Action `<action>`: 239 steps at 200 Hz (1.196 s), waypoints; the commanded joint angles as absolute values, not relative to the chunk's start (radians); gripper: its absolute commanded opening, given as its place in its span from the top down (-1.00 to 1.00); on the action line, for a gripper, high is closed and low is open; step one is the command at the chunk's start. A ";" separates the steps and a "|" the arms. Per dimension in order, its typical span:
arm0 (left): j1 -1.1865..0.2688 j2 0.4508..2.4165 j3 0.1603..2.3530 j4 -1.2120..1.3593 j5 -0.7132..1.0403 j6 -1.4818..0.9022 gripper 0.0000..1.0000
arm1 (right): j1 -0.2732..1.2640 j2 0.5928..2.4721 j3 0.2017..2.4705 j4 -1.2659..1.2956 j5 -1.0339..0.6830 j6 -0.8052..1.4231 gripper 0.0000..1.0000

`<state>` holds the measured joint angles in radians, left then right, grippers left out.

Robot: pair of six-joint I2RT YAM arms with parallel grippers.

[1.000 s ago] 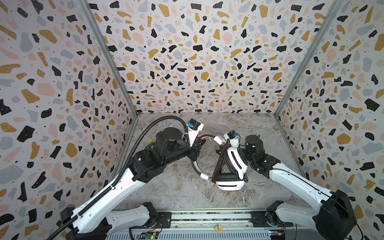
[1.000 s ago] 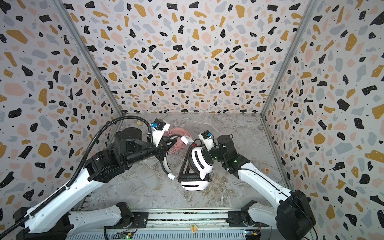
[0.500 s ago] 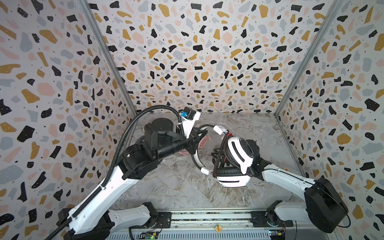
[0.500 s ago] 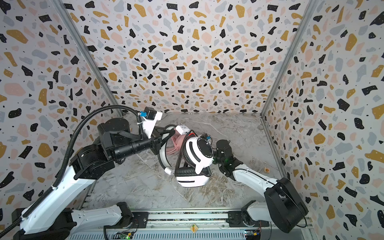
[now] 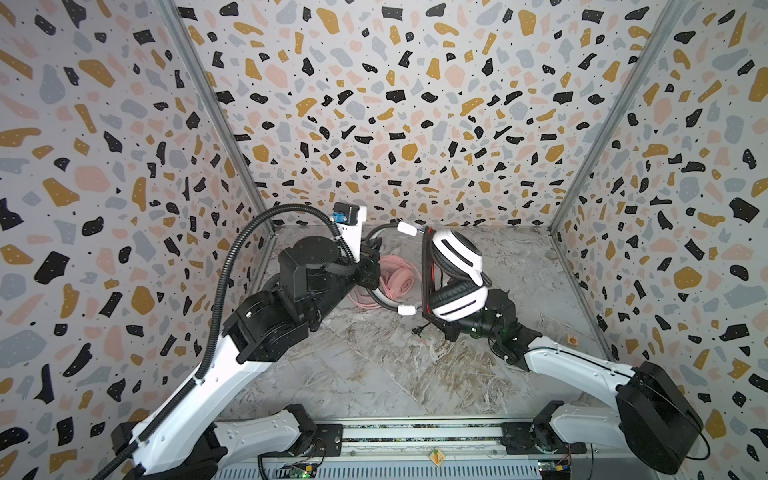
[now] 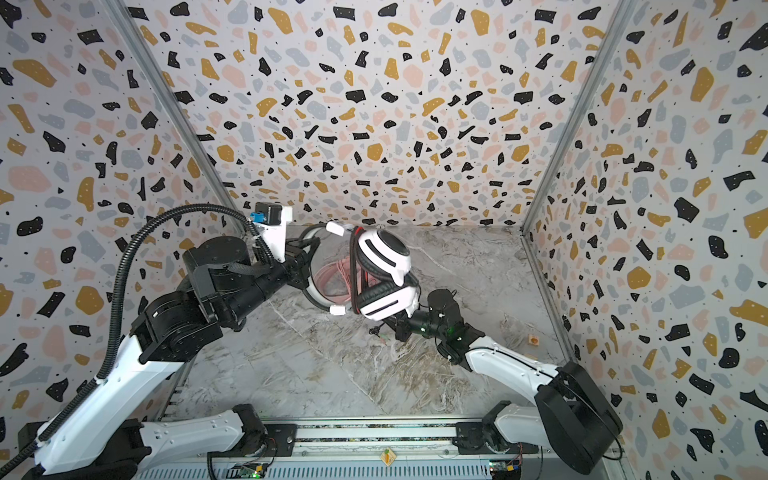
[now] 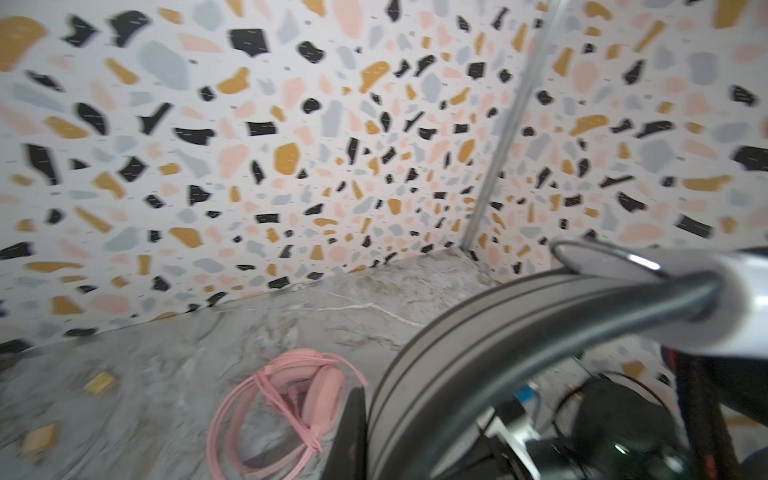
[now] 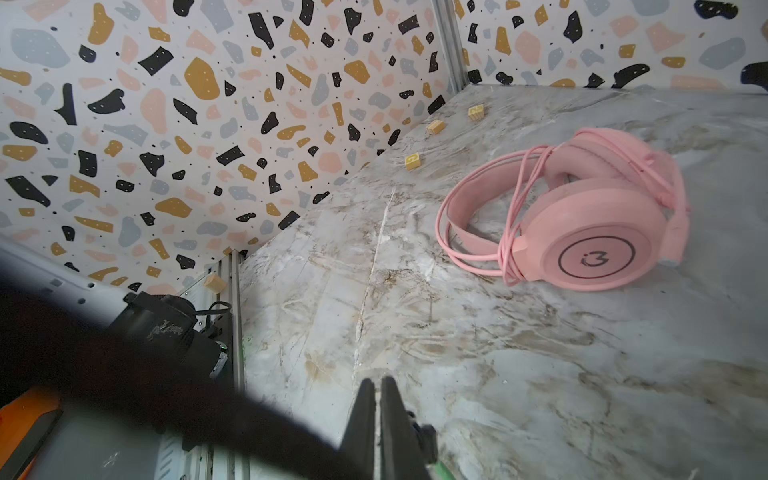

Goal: Wrap the headphones

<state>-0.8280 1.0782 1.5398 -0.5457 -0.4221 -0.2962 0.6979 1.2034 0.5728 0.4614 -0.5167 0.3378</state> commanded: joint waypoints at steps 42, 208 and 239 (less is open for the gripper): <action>-0.787 1.077 1.395 -0.306 -1.058 -0.527 1.00 | 0.918 1.015 0.622 0.014 -0.101 0.240 0.85; -0.844 1.298 1.213 -0.499 -0.592 -0.122 1.00 | 0.993 1.204 1.276 -0.475 0.622 -0.197 0.81; -0.874 1.300 1.225 -0.575 -0.492 -0.100 1.00 | 0.989 1.273 1.320 -0.454 0.742 -0.309 0.81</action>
<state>-0.8505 1.3151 1.1919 -0.5213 -0.6495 -0.1516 1.0008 1.2575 1.2606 -0.4706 0.5743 -0.1841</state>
